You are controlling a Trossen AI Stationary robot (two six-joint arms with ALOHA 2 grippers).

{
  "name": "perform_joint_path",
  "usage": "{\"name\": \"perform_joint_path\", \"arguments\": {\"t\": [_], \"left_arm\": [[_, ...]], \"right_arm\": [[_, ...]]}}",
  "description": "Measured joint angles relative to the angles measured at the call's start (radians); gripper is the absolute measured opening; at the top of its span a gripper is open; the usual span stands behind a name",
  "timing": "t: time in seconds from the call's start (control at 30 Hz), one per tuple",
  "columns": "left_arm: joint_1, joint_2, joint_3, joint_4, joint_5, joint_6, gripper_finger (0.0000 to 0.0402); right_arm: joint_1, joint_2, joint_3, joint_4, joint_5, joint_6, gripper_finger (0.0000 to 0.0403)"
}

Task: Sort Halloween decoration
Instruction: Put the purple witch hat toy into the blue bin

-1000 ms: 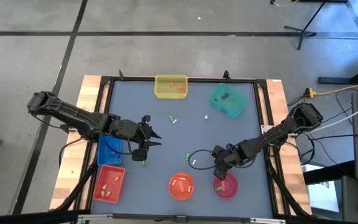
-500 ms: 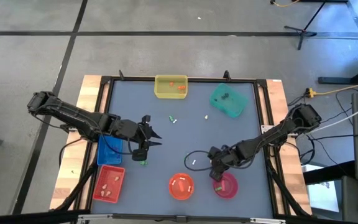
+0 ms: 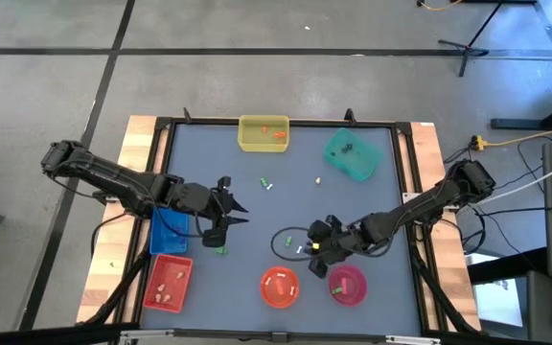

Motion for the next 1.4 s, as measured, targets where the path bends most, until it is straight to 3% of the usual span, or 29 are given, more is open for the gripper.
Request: {"name": "perform_joint_path", "arguments": {"t": [0.27, 0.53, 0.77, 0.97, 1.13, 1.4], "left_arm": [[-0.006, -0.087, 0.000, -0.017, 0.057, -0.001, 0.0104], [-0.034, -0.141, 0.000, -0.033, 0.080, 0.000, 0.0104], [-0.031, -0.114, 0.000, 0.056, 0.067, 0.168, 0.0104], [-0.031, -0.069, 0.000, 0.182, -0.015, 0.287, 0.0109], [-0.031, -0.029, 0.000, 0.246, -0.092, 0.341, 0.0151], [-0.031, 0.018, 0.000, 0.295, -0.101, 0.459, 0.0212]], "right_arm": [[-0.096, -0.001, 0.066, 0.211, 0.024, -0.288, 0.0097], [-0.201, -0.002, 0.066, 0.463, -0.044, -0.485, 0.0097], [-0.269, -0.002, 0.066, 0.617, -0.117, -0.507, 0.0097], [-0.287, -0.002, 0.066, 0.702, -0.163, -0.482, 0.0097], [-0.284, -0.002, 0.066, 0.726, -0.164, -0.480, 0.0097], [-0.284, -0.002, 0.066, 0.741, -0.164, -0.412, 0.0097]]}}
